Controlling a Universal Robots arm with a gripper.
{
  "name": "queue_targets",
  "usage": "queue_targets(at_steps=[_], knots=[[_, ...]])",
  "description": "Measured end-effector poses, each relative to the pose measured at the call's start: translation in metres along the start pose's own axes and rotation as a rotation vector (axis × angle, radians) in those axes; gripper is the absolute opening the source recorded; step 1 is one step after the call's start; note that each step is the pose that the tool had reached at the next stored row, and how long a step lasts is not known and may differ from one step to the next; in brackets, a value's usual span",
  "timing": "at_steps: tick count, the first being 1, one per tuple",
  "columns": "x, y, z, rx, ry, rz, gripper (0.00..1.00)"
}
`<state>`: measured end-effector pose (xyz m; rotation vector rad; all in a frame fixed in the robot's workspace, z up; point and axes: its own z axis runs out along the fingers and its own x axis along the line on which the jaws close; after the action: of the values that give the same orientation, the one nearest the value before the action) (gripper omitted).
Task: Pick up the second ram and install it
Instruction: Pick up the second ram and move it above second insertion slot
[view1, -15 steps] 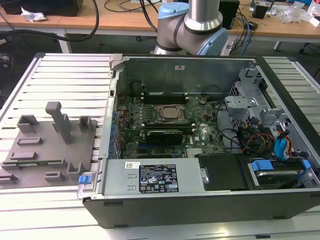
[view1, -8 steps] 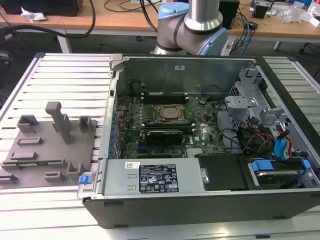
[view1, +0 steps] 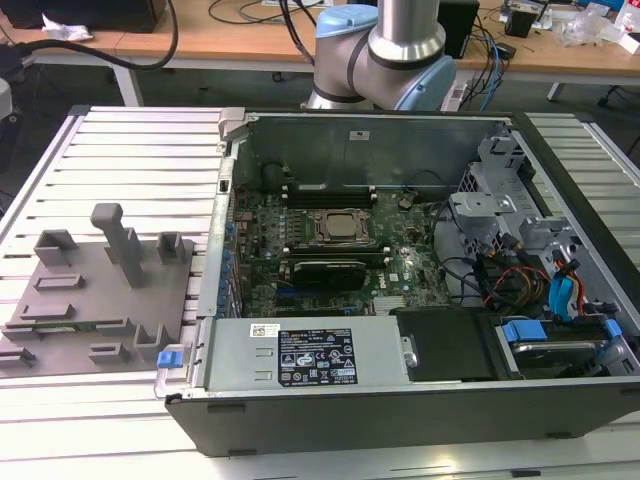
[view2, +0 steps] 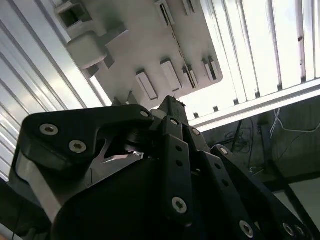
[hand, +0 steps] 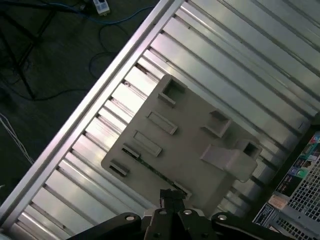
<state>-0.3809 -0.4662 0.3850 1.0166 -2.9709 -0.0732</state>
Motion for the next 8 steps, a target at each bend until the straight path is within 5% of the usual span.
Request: queue_targets(at_steps=[8], knots=[[0.0000,0.0000,0.0000,-0.0016,0.0049,-0.112,0.11]])
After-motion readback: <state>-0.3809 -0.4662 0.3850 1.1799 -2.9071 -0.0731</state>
